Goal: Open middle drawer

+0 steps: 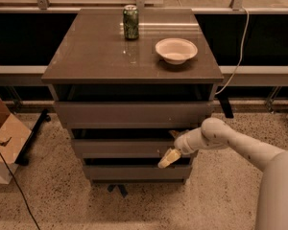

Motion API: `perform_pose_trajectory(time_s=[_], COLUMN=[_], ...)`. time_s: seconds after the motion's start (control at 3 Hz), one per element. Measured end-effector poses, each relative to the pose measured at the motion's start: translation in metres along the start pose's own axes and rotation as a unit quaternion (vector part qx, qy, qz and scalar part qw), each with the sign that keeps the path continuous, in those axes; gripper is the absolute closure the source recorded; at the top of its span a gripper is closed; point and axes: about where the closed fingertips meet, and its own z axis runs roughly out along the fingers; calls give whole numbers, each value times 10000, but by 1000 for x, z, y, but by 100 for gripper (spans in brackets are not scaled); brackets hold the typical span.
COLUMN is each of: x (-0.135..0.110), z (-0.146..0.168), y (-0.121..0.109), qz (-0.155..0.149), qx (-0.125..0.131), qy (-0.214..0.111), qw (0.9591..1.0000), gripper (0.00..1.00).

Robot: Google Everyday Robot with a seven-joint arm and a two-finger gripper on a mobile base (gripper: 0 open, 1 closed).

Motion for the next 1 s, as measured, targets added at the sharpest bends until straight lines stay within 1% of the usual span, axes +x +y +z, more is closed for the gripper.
perform_pose_trajectory(time_s=[0.33, 0.67, 1.0], x=[0, 2, 9], z=[11, 12, 5], y=[-4, 4, 29], qz=[15, -109, -335], qx=[-140, -258, -430], qy=[2, 224, 680], qw=[9999, 9994, 9962], gripper=[19, 42, 73])
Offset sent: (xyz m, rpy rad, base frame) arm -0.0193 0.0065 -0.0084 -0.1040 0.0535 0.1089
